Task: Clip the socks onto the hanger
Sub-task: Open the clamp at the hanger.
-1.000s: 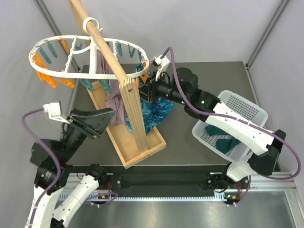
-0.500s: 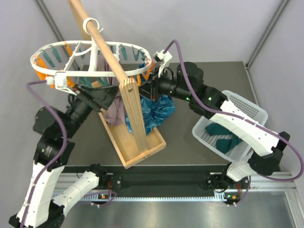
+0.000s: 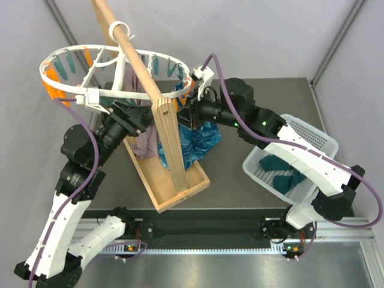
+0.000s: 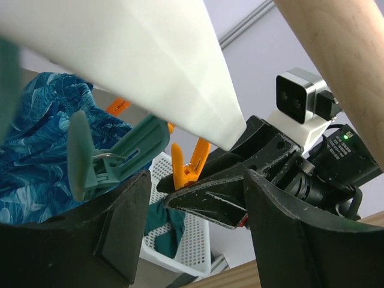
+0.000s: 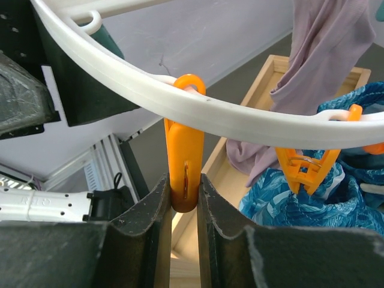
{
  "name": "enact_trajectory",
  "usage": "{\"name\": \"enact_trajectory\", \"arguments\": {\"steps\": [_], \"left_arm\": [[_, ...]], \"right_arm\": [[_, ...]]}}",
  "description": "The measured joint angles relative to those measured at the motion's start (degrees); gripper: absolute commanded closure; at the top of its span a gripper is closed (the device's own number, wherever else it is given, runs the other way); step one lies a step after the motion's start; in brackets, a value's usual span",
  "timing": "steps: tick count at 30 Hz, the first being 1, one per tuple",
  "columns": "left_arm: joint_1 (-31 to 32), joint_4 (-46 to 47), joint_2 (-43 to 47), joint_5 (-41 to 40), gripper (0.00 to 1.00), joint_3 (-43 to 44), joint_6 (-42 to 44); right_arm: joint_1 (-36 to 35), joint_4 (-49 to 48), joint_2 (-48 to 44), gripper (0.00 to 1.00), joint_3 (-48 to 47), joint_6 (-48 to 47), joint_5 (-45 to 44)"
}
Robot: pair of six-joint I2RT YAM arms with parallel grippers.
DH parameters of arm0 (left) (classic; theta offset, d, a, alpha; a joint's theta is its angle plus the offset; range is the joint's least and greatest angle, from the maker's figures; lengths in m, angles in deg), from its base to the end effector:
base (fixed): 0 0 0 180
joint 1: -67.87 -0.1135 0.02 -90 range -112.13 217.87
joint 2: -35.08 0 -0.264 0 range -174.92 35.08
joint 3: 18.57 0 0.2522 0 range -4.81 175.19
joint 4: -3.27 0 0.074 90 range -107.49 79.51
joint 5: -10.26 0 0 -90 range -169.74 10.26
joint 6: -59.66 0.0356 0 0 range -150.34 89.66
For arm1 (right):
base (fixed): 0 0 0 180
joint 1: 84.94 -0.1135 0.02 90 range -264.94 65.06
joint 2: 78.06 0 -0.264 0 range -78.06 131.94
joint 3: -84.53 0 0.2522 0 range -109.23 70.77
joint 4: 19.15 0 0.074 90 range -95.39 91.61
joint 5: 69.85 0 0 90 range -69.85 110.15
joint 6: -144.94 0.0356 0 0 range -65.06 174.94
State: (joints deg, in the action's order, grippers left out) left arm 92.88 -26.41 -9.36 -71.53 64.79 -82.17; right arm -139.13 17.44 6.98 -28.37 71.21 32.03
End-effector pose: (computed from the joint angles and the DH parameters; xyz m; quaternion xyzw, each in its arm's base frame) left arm 0.1207 -0.0619 0.4743 -0.0968 0.6412 -0.5085 0.5665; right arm 0.1858 0.2701 0.4778 -0.3090 0.6920 0.4378 0.4838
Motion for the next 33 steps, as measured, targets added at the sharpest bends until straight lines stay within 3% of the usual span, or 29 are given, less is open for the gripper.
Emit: {"name": "enact_trajectory", "arguments": {"steps": [7, 13, 24, 27, 29, 33], "left_arm": [[1.03, 6.34, -2.91, 2.75, 0.29, -3.08, 0.0], [2.69, 7.26, -3.17, 0.0, 0.32, -3.65, 1.7], [3.08, 7.02, 8.07, -4.87, 0.32, -11.61, 3.21], [3.13, 6.6, 11.67, -5.6, 0.39, -12.24, 3.39], [3.13, 6.71, 13.75, -6.23, 0.54, -12.63, 2.93], [3.17, 6.67, 17.18, -8.57, 0.48, -14.05, 2.19]], "right_arm": [[0.0, -0.35, 0.0, 1.0, 0.09, -0.24, 0.72], [0.11, -1.14, 0.07, 1.0, 0.28, -0.09, 1.51], [0.11, -2.58, 2.69, 1.0, 0.46, 1.75, 5.03], [0.11, -2.32, 3.06, 1.0, 0.46, 1.86, 5.73], [0.09, -2.21, 3.26, 1.0, 0.39, 1.79, 6.38], [-0.04, -1.27, 4.5, 1.0, -1.42, 1.51, 7.48]]}}
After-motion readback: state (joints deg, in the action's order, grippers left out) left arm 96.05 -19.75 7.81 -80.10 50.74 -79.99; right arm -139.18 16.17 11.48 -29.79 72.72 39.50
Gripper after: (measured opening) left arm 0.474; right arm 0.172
